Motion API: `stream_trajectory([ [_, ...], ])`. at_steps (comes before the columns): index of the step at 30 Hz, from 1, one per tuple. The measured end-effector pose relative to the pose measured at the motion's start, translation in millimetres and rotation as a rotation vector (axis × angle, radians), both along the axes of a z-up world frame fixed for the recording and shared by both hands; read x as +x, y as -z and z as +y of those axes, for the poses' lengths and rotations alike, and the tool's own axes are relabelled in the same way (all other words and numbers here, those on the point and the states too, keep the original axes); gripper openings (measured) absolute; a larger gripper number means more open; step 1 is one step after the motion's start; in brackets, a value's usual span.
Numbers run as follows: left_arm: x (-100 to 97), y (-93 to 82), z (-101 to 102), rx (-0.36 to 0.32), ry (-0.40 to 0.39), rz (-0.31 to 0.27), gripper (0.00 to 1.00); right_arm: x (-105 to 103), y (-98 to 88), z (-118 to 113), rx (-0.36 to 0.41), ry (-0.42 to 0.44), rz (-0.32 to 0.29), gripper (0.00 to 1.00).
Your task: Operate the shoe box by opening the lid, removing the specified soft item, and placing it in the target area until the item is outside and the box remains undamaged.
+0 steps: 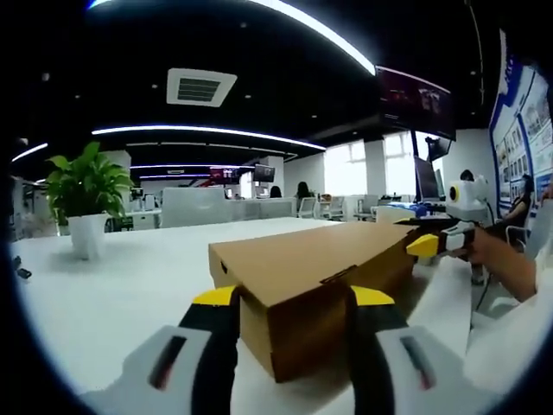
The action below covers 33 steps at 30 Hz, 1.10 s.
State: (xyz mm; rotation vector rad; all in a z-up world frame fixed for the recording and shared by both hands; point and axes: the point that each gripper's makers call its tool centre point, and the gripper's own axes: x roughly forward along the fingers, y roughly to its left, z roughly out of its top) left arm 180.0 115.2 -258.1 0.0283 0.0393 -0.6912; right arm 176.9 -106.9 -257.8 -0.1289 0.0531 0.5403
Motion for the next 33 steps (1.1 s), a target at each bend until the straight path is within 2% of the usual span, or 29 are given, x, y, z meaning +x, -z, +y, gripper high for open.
stream_trajectory([
  [7,-2.7,0.2,-4.0,-0.005,0.001,-0.001,0.50,-3.9,0.8,-4.8,0.007,0.002,-0.014,0.79],
  [9,-5.3,1.3,-7.1,0.013,0.002,-0.013,0.50,-5.0,0.4,-5.9,0.008,0.002,-0.015,0.79],
  [33,-19.7,0.9,-17.7,0.020,0.009,-0.028,0.50,-18.2,0.2,-16.6,0.001,0.006,-0.005,0.79],
])
